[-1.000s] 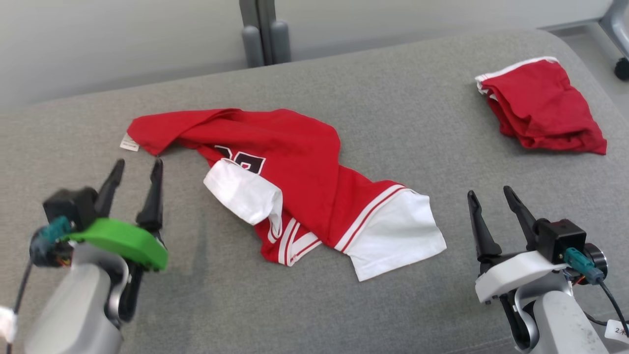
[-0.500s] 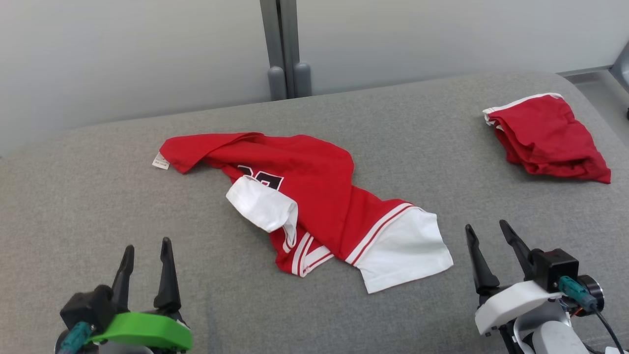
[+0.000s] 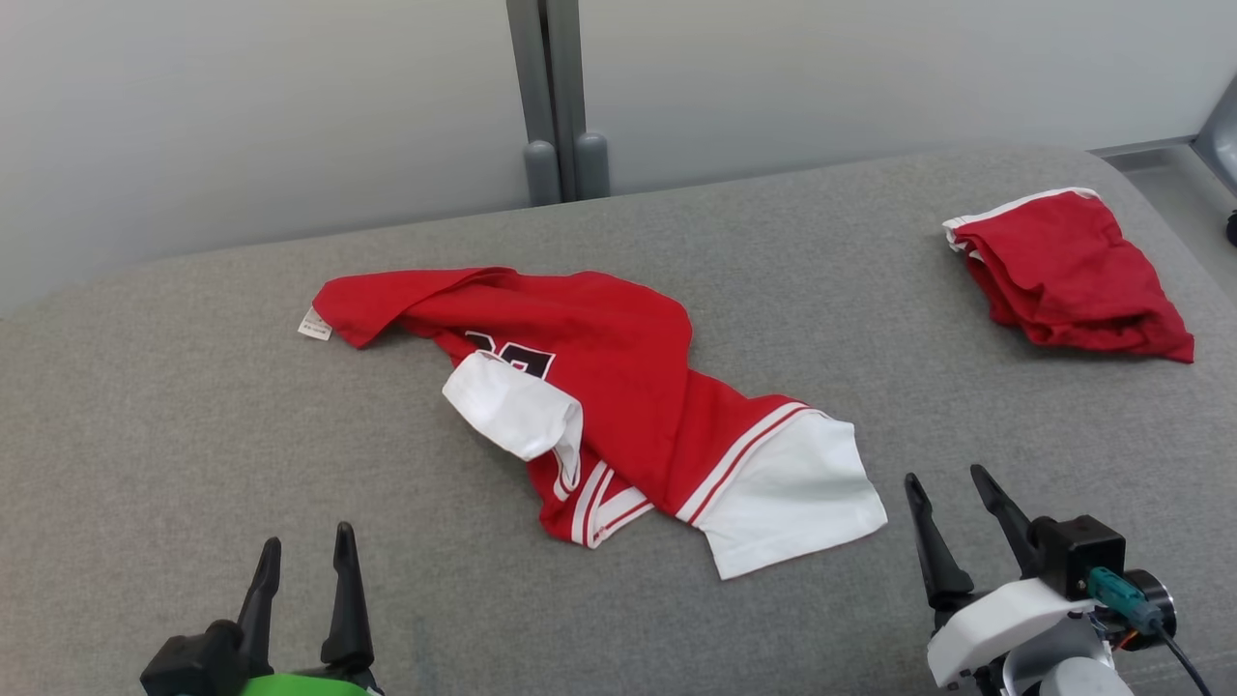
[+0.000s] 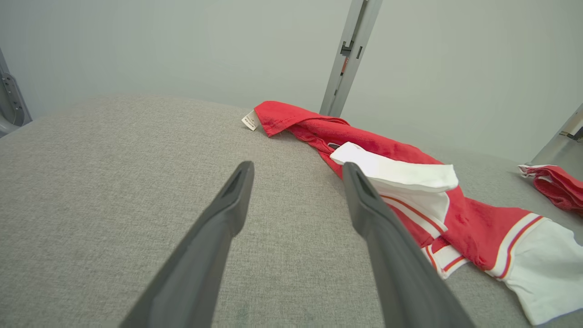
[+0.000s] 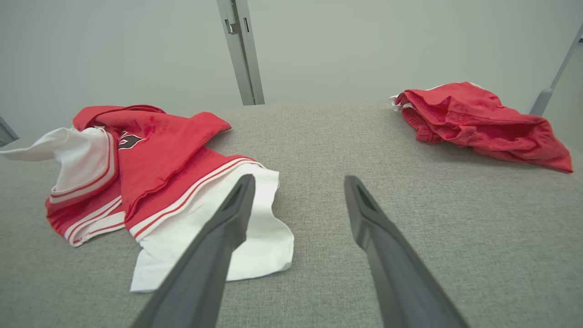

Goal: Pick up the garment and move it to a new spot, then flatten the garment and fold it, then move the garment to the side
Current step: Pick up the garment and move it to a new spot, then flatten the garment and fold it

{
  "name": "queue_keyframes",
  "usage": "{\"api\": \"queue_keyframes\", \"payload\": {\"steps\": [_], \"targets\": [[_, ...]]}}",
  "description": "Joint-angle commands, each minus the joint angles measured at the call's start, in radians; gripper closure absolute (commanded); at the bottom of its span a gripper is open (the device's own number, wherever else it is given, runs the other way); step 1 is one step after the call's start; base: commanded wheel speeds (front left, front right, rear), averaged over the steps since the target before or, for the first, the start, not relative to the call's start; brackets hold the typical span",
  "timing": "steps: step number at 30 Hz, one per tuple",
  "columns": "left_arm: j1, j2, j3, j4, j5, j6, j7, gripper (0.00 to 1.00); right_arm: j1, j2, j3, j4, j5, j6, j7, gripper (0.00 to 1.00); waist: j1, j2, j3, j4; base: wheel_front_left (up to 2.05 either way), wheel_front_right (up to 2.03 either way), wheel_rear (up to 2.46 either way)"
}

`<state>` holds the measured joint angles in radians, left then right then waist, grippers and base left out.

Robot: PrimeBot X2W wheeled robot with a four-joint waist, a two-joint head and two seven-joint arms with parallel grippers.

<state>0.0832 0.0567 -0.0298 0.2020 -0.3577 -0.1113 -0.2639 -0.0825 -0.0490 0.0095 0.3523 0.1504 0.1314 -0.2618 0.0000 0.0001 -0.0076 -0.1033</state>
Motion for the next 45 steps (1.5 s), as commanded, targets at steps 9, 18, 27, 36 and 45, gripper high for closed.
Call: {"api": "queue_keyframes", "payload": {"steps": [9,18,27,36,45], "targets": [[0.0,-0.005,0.012,0.019,0.021,-0.013,0.0,0.0,-0.007,-0.003,0.007,0.006,0.01,-0.002,-0.004,0.0,0.0,-0.0001,0.003,0.002,0.0,0.0,0.0],[-0.014,-0.006,0.001,0.022,0.001,-0.016,0.0,0.0,-0.016,-0.003,0.011,0.009,0.003,-0.002,-0.004,0.0,0.0,-0.0001,0.007,0.011,0.0,0.0,0.0],[-0.024,-0.006,-0.013,0.025,-0.001,-0.017,0.0,0.0,-0.042,-0.003,0.014,0.042,-0.038,-0.002,-0.004,0.0,0.0,-0.0001,0.023,0.036,0.0,0.0,0.0],[-0.055,-0.005,-0.029,0.029,-0.002,-0.016,0.0,0.0,-0.11,-0.003,0.044,0.167,-0.115,-0.002,-0.004,0.0,0.0,-0.0001,0.072,0.089,0.0,0.0,0.0],[-0.073,-0.005,-0.043,0.033,-0.009,-0.01,0.0,0.0,-0.139,-0.003,0.242,0.25,-0.136,-0.002,-0.004,0.0,0.0,-0.0001,0.109,0.142,0.0,0.0,0.0]]}}
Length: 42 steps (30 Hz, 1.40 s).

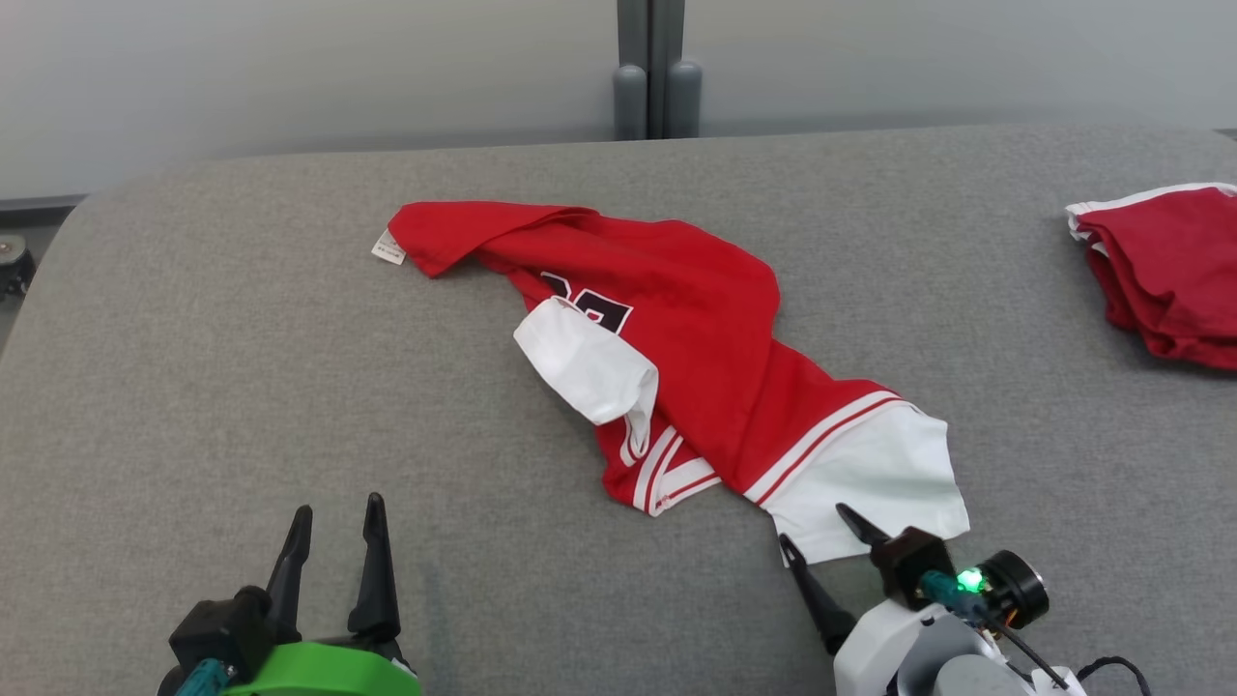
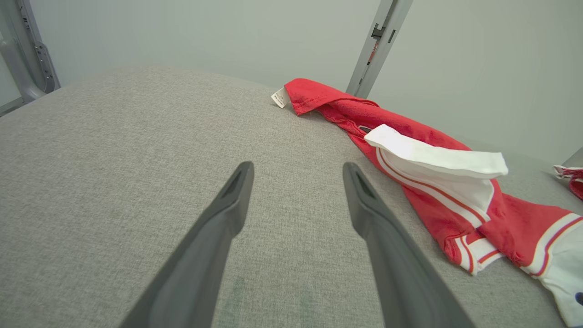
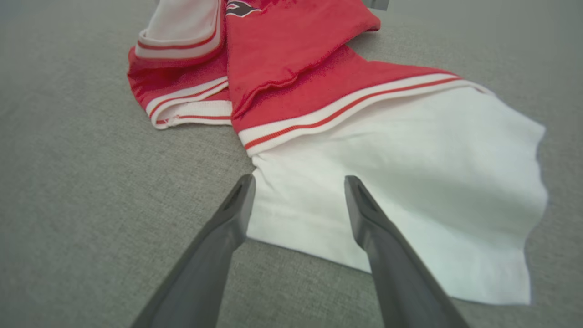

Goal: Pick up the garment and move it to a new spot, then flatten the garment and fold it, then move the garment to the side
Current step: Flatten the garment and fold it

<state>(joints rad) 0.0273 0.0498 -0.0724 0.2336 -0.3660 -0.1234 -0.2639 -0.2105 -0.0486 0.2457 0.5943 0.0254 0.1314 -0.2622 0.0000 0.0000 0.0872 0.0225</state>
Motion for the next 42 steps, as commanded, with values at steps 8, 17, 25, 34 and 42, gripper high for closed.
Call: {"api": "queue_keyframes", "payload": {"steps": [8,17,25,34,42], "targets": [[-0.023,0.002,-0.011,0.005,-0.012,0.006,0.0,0.0,-0.092,-0.004,0.066,0.18,-0.074,-0.002,0.007,0.71,0.0,0.0,0.028,0.05,0.0,0.0,0.0],[0.007,0.002,-0.016,0.005,-0.022,0.015,0.0,0.0,-0.131,-0.005,-0.029,0.161,-0.043,-0.002,0.0,1.0,0.0,0.0,-0.008,0.032,0.0,0.0,0.0],[0.029,0.002,-0.023,0.007,-0.024,0.017,0.0,0.0,-0.152,-0.004,-0.06,-0.034,0.023,-0.002,-0.002,1.0,0.0,0.0,-0.047,0.001,0.0,0.0,0.0],[-0.004,0.002,-0.052,-0.014,-0.022,0.015,0.0,0.0,-0.32,-0.061,-0.133,-0.163,-0.069,-0.002,0.072,1.0,0.0,0.0,-0.03,0.022,0.0,0.0,0.0],[-0.062,0.002,-0.101,-0.036,-0.029,0.007,0.0,0.0,-0.564,-0.22,-0.143,-0.05,-0.092,-0.002,0.152,1.0,0.0,0.0,0.052,0.115,0.0,0.0,0.0]]}}
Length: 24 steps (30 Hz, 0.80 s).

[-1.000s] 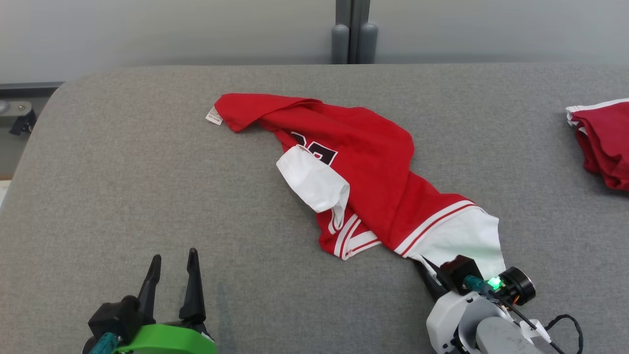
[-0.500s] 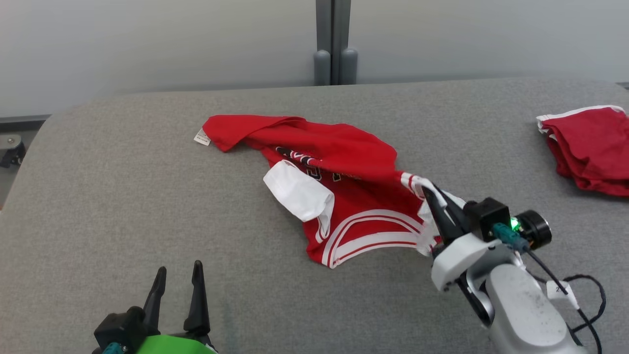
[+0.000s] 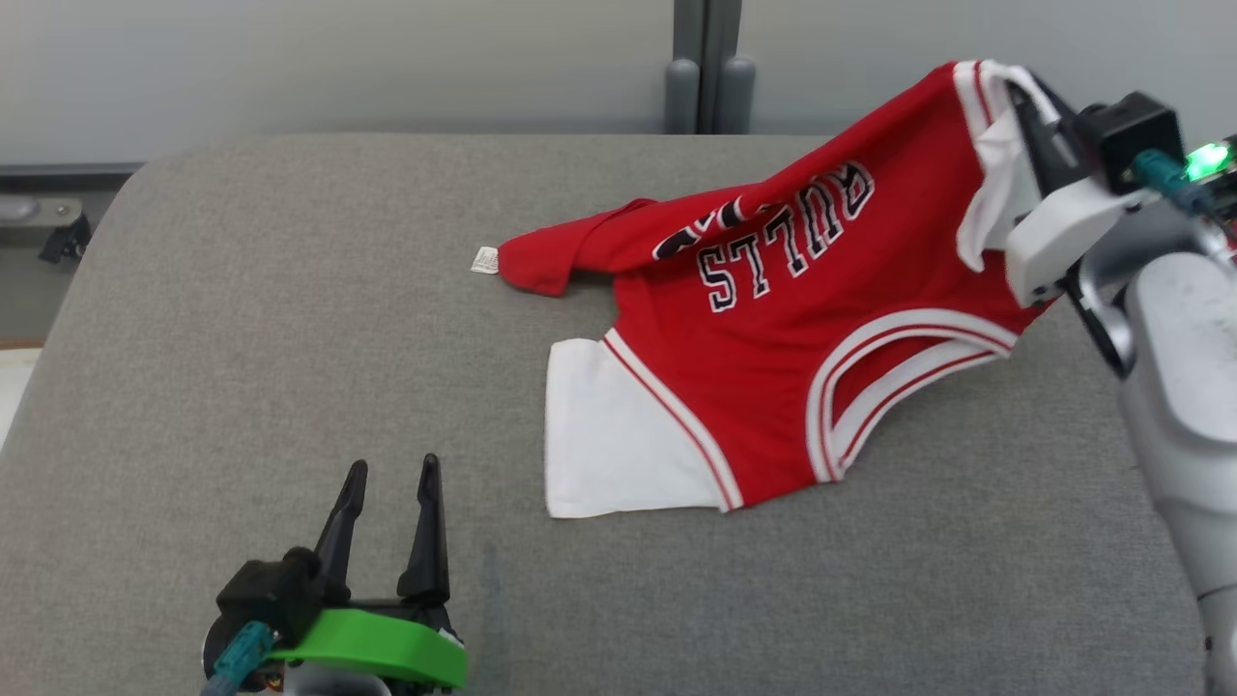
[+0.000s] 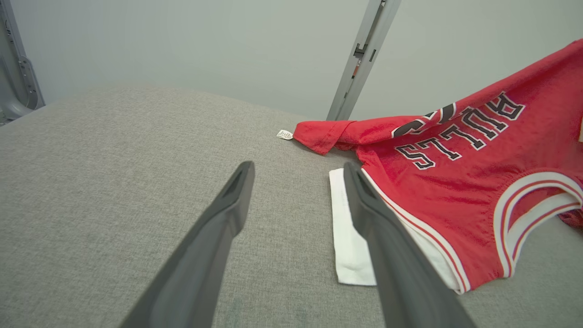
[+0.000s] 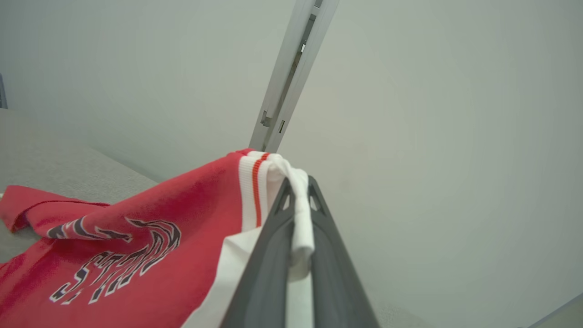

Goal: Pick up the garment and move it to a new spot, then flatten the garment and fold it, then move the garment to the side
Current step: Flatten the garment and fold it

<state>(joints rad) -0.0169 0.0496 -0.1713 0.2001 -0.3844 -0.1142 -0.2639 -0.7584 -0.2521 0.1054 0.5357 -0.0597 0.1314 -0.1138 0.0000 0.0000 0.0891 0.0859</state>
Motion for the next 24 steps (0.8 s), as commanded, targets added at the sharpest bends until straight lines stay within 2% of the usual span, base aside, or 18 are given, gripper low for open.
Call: {"api": "queue_keyframes", "payload": {"steps": [1,6,10,11,12,13,18,24], "targets": [[-0.025,0.002,-0.011,-0.005,-0.011,-0.003,0.0,0.0,-0.044,-0.037,-0.003,0.035,-0.015,-0.002,0.008,1.0,0.0,0.0,0.062,0.064,0.0,0.0,0.0],[-0.066,0.002,-0.055,-0.021,-0.021,-0.005,0.0,0.0,-0.189,-0.134,-0.006,0.19,-0.062,-0.002,0.017,1.0,0.0,0.0,0.13,0.133,0.0,0.0,0.0],[-0.088,0.002,-0.083,-0.034,-0.029,-0.003,0.0,0.0,-0.283,-0.165,-0.019,0.284,-0.108,-0.002,-0.008,1.0,0.0,0.0,0.177,0.167,0.0,0.0,0.0],[-0.094,0.002,-0.089,-0.038,-0.03,-0.002,0.0,0.0,-0.306,-0.169,-0.027,0.308,-0.122,-0.002,-0.017,0.87,0.0,0.0,0.189,0.174,0.0,0.0,0.0],[-0.099,0.002,-0.096,-0.04,-0.032,0.0,0.0,0.0,-0.323,-0.169,-0.031,0.327,-0.135,-0.002,-0.028,0.4,0.0,0.0,0.197,0.179,0.0,0.0,0.0],[-0.105,0.002,-0.101,-0.042,-0.035,0.001,0.0,0.0,-0.342,-0.164,-0.033,0.349,-0.146,-0.002,-0.042,0.0,0.0,0.0,0.206,0.183,0.0,0.0,0.0],[-0.118,0.002,-0.111,-0.046,-0.037,0.009,0.0,0.0,-0.393,-0.118,-0.017,0.43,-0.168,-0.002,-0.105,0.0,0.0,0.0,0.219,0.177,0.0,0.0,0.0],[-0.114,0.002,-0.095,-0.04,-0.022,0.015,0.0,0.0,-0.386,-0.034,0.087,0.459,-0.146,-0.002,-0.147,0.0,0.0,0.0,0.199,0.129,0.0,0.0,0.0]]}}
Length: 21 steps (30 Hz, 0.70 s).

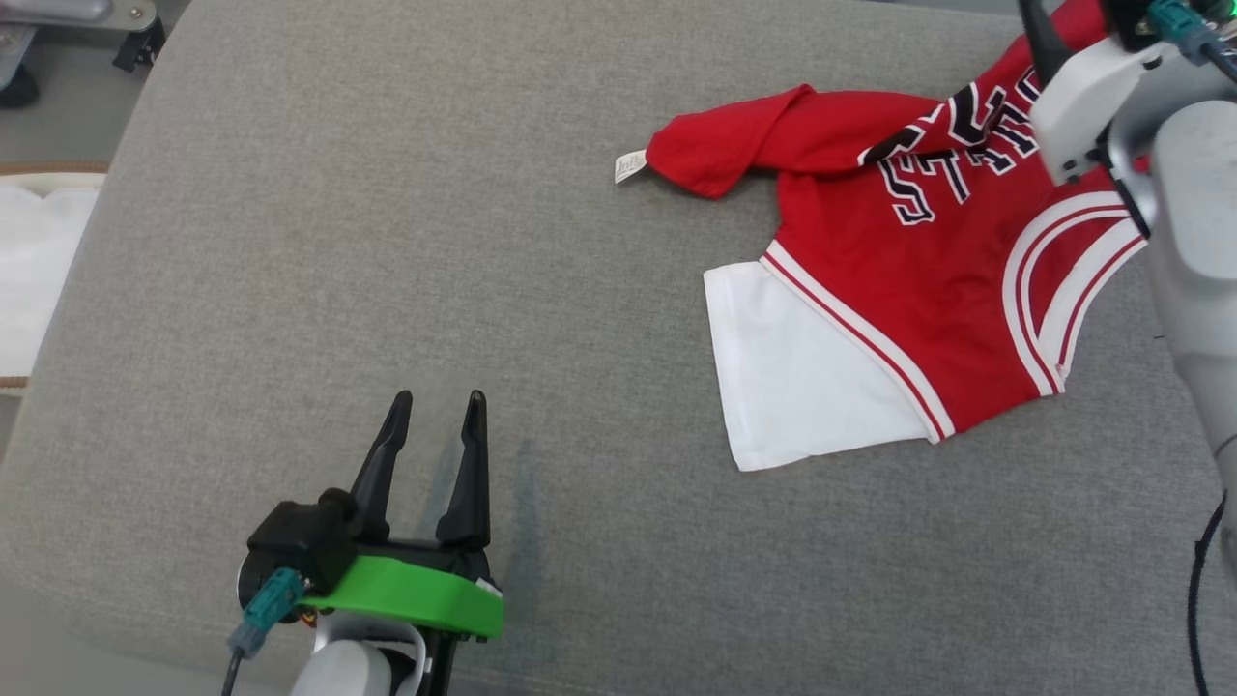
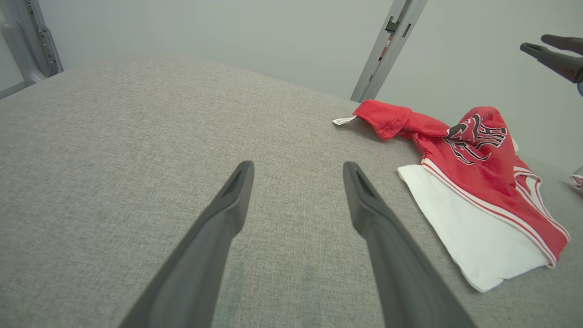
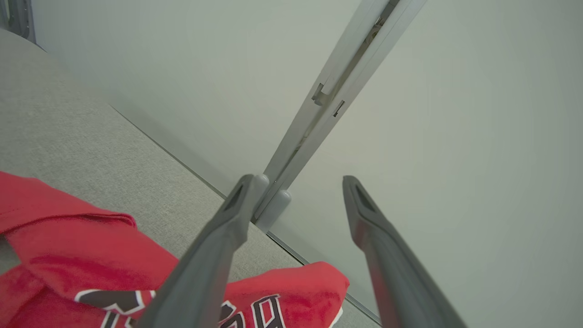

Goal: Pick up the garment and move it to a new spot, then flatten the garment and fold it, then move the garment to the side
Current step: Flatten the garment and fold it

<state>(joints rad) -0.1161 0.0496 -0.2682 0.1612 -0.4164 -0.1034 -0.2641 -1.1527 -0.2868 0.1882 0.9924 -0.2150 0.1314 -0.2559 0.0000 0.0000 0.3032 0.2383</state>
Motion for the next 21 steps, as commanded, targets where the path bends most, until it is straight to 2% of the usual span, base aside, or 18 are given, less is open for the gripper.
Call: {"api": "queue_keyframes", "payload": {"steps": [1,6,11,16,21], "targets": [[-0.014,0.002,0.006,0.0,0.012,0.003,0.0,0.0,0.02,0.016,0.028,0.001,0.023,-0.002,-0.008,0.0,0.0,0.0,-0.021,-0.034,0.0,0.0,0.0],[-0.005,0.002,0.025,0.007,0.029,-0.002,0.0,0.0,0.088,0.074,0.163,-0.05,0.118,-0.002,-0.009,0.0,0.0,0.0,-0.048,-0.078,0.0,0.0,0.0],[0.014,0.002,0.049,0.015,0.042,-0.007,0.0,0.0,0.212,0.11,0.339,-0.126,0.24,-0.002,-0.01,0.0,0.0,0.0,-0.08,-0.117,0.0,0.0,0.0],[0.022,0.002,0.07,0.014,0.058,-0.011,0.0,0.0,0.327,0.122,0.514,-0.161,0.364,-0.002,-0.01,0.0,0.0,0.0,-0.095,-0.136,0.0,0.0,0.0],[0.028,0.002,0.088,0.011,0.068,-0.015,0.0,0.0,0.396,0.138,0.667,-0.161,0.439,-0.002,-0.01,0.0,0.0,0.0,-0.089,-0.148,0.0,0.0,0.0]]}}
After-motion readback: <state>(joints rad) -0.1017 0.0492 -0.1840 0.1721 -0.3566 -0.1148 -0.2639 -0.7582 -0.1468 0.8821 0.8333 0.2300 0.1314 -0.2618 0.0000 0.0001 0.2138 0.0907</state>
